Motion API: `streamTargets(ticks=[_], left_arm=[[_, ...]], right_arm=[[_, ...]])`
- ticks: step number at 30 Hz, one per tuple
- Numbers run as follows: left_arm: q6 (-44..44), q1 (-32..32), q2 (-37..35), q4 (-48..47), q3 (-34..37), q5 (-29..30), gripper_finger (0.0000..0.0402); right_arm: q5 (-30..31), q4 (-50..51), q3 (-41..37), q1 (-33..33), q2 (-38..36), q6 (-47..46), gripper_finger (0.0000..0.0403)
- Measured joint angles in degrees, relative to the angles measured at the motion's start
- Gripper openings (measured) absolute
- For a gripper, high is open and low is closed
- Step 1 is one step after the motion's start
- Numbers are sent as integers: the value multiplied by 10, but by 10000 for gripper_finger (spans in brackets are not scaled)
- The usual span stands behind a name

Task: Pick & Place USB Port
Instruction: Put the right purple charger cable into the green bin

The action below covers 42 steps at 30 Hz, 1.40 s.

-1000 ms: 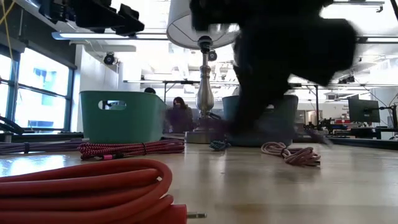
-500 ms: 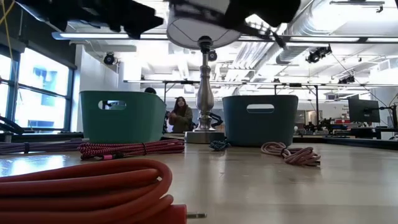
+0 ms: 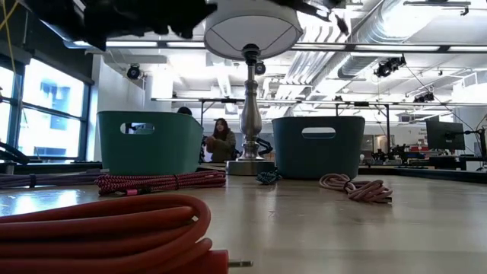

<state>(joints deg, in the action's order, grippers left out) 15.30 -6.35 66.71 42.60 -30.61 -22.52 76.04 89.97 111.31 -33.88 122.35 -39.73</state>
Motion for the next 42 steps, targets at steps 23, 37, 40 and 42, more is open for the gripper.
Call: streamTargets(ticks=[23, 37, 40, 42], left_arm=[[85, 0, 1, 42, 0, -125, 204], [116, 44, 1, 77, -1, -165, 204], [117, 45, 1, 78, -1, -156, 204], [117, 45, 1, 78, -1, -155, 204]], right_arm=[[-126, -514, 1, 22, -75, 490, 8], [-188, -523, 0, 64, -75, 474, 8], [-199, -537, 0, 68, -75, 475, 8], [-220, -541, 0, 72, -75, 476, 8]])
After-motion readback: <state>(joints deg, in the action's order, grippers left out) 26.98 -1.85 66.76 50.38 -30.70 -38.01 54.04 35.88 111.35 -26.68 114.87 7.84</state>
